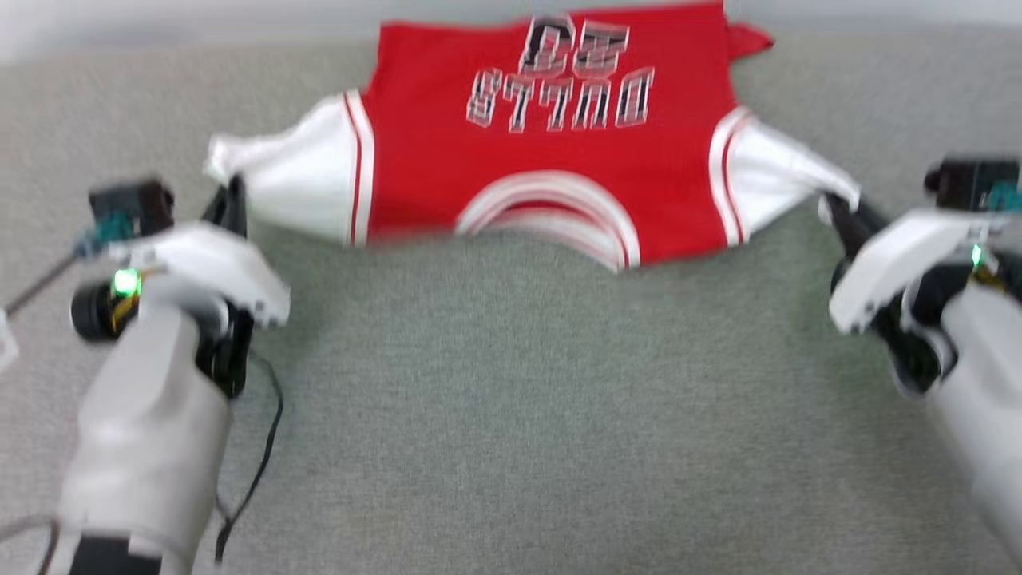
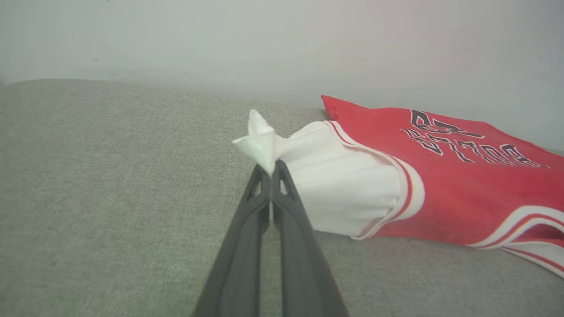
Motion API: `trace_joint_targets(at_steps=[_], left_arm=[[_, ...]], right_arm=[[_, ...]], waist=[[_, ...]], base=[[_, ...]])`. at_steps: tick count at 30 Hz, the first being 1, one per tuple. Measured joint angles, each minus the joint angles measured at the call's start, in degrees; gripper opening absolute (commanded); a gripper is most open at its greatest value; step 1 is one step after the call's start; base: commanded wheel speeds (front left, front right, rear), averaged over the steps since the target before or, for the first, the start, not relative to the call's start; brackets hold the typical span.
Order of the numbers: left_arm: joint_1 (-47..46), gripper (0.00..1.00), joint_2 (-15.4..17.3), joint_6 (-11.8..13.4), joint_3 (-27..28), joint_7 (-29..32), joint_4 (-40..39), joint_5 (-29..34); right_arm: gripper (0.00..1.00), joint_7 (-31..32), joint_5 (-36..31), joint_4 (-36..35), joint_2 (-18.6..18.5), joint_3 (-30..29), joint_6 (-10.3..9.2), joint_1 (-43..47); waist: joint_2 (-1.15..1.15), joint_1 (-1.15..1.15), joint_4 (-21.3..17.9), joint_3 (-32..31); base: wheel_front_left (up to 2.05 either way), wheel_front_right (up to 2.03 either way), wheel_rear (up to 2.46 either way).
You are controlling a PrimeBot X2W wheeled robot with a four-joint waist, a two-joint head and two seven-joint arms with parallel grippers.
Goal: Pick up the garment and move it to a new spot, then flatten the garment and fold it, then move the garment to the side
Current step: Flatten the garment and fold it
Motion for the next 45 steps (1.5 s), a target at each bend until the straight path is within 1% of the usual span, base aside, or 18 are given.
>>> trace_joint_targets(at_steps=[4, 8, 11, 13, 18, 20, 23, 26, 27, 28, 29, 31, 35, 39, 42, 45], left_arm=[[9.7, 0.0, 1.1, 1.3, 2.0, -0.1, -6.5, -0.3], [21.6, 0.0, 2.5, 3.8, 4.4, -0.1, -15.5, -0.6], [31.4, 0.0, 4.0, 6.7, 5.6, 0.1, -23.7, -1.0], [37.3, 0.0, 4.8, 9.0, 6.0, 1.5, -30.1, -1.0], [50.2, 0.0, 6.1, 14.8, 5.3, 8.2, -47.0, -1.0], [54.7, 0.0, 6.6, 17.1, 5.1, 10.6, -52.7, -0.7], [60.2, 0.0, 7.7, 20.1, 5.2, 13.4, -59.3, -0.4], [63.8, 0.0, 8.2, 22.0, 4.8, 15.6, -64.2, 0.1], [64.4, 0.0, 8.4, 22.3, 4.6, 16.1, -65.4, 0.1], [64.8, 0.0, 8.5, 22.6, 4.4, 16.4, -66.4, 0.3], [65.0, 0.0, 8.6, 22.8, 3.9, 16.7, -67.6, 0.8], [65.0, 0.0, 8.6, 23.0, 3.3, 17.0, -69.4, 1.3], [64.0, 0.0, 8.5, 23.2, 2.2, 17.2, -71.8, 2.5], [61.6, 0.0, 8.5, 23.5, 1.1, 17.2, -74.3, 4.1], [59.2, 0.0, 8.4, 23.4, 0.1, 17.1, -75.7, 5.4], [55.9, 0.0, 7.6, 22.7, -1.3, 16.3, -76.8, 6.7]], right_arm=[[0.0, -0.4, 0.6, -3.4, -1.5, 0.8, 0.01, 7.1], [0.0, 0.3, 0.8, -7.1, -2.9, 1.1, 0.01, 14.4], [0.0, 1.1, 0.4, -10.1, -3.9, 0.7, 0.03, 19.6], [0.0, 2.1, 0.2, -12.0, -4.7, -0.1, 0.03, 22.9], [0.0, 4.8, -1.0, -16.6, -6.2, -3.5, 0.03, 31.7], [0.0, 6.4, -1.5, -18.8, -6.3, -5.5, 0.03, 35.5], [0.0, 9.6, -3.0, -21.8, -6.6, -8.8, 0.03, 41.3], [0.0, 12.8, -5.0, -25.2, -6.4, -13.2, 0.03, 46.5], [0.11, 14.0, -5.7, -26.5, -6.1, -14.6, 0.03, 47.9], [0.38, 14.9, -6.5, -27.6, -5.7, -16.2, 0.03, 49.1], [1.0, 15.7, -7.6, -28.7, -5.3, -17.7, 0.03, 50.0], [1.0, 16.8, -9.3, -31.5, -4.1, -20.9, 0.02, 51.0], [1.0, 17.8, -12.4, -37.1, -0.7, -27.0, 0.0, 50.5], [1.0, 18.4, -15.0, -38.8, 1.3, -33.5, 0.0, 44.3], [1.0, 20.2, -15.9, -36.9, 1.5, -36.5, 0.0, 36.9], [1.0, 23.4, -16.2, -32.5, 0.2, -37.9, -0.01, 29.0]], waist=[[0.0, -0.01, -0.4, -4.7], [0.0, -0.01, -0.7, -8.9], [0.0, -0.01, -1.2, -11.5], [0.0, -0.02, -1.5, -12.9], [0.0, -0.01, -1.4, -15.5], [0.0, -0.01, -1.1, -16.3], [0.0, -0.01, -0.6, -17.2], [0.0, -0.01, 0.2, -17.6], [0.0, -0.01, 0.4, -17.6], [0.0, -0.01, 0.7, -17.6], [0.0, -0.01, 0.9, -17.5], [0.0, 0.0, 1.5, -17.3], [0.0, 0.0, 2.5, -16.4], [0.0, 0.0, 3.7, -14.7], [0.0, 0.0, 4.9, -12.9], [0.0, 0.01, 6.3, -10.3]], base=[[0.0, 0.0, 0.0], [0.0, 0.0, 0.0], [0.0, 0.0, 0.0], [0.0, 0.0, 0.0], [0.0, 0.0, 0.0], [0.0, 0.0, 0.0], [0.0, 0.0, 0.0], [0.0, 0.0, 0.0], [0.0, 0.0, 0.0], [0.0, 0.0, 0.0], [0.0, 0.0, 0.0], [0.0, 0.0, 0.0], [0.0, 0.0, 0.0], [0.0, 0.0, 0.0], [0.0, 0.0, 0.0], [0.0, 0.0, 0.0]])
